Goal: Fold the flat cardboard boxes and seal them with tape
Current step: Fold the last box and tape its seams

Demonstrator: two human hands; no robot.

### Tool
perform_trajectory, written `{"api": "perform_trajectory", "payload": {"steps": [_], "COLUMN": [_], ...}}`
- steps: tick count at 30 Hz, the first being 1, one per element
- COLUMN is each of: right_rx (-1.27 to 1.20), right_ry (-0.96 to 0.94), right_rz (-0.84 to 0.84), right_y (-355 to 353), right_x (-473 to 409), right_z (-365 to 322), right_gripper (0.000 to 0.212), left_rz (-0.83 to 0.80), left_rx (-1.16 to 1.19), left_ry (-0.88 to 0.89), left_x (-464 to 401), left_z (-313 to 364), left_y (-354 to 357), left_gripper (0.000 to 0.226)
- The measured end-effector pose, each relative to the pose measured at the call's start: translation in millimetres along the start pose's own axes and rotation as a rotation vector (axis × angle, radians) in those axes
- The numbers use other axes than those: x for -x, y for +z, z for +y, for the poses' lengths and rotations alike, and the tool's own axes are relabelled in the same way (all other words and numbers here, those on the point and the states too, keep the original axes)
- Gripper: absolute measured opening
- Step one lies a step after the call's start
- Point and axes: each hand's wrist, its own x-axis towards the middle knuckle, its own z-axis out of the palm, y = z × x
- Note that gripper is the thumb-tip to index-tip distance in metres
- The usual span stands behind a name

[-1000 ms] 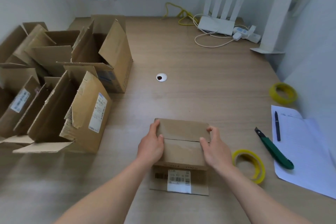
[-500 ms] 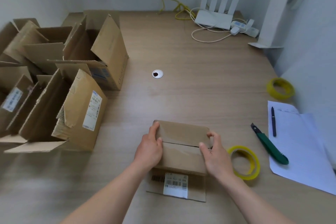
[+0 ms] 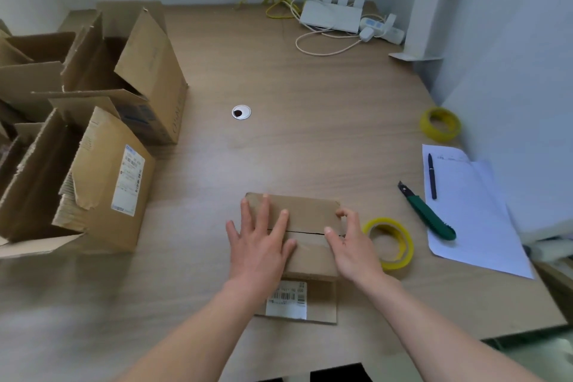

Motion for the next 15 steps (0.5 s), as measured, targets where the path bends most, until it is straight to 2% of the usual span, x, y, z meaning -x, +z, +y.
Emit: {"api": "perform_trajectory", "payload": {"steps": [2,3,5,7,8,11,13,15], "right_rx": [-0.036,-0.066,-0.033,0.197,0.356,0.727,0.745,0.605], "right_ry": [-0.031,-0.047,-0.107,-0.173,-0.211,-0.391,-0.489,-0.512], "right_rz": [-0.042,-0.006,0.113,0.123,0.067,-0.126,-0.108,-0.105], "right_y": [-14.7,-25.1,-50.1,-75.0,-85.1,-99.3,-103.8,-107.3], "right_x": [1.6,4.8,15.5,24.7,25.8,18.7,8.6,-1.9], "right_z": [5.0,10.9,32.7,65.2,80.1,103.9,105.6,99.8], "right_gripper": [0.024,0.022,0.03,0.045,0.05,0.042,0.033,0.028], "left_rz": [0.09,0.12,0.175,0.208,0.216,0.239,0.249,0.248], "left_rx": [-0.038,-0.035,-0.009,0.02,0.034,0.085,0.13,0.155], "left_ry": [0.077,0.098,0.116,0.106,0.091,0.027,-0.009,-0.042], "left_x": [2.3,3.5,5.3,5.7,5.7,8.3,8.8,9.7], "left_z": [7.4,10.7,15.3,18.7,20.3,27.4,31.6,36.1], "left_y": [-2.9,-3.5,-3.2,-2.3,-1.0,3.6,6.4,7.6], "left_gripper": [0.047,0.041,0.033,0.03,0.03,0.036,0.038,0.034]}}
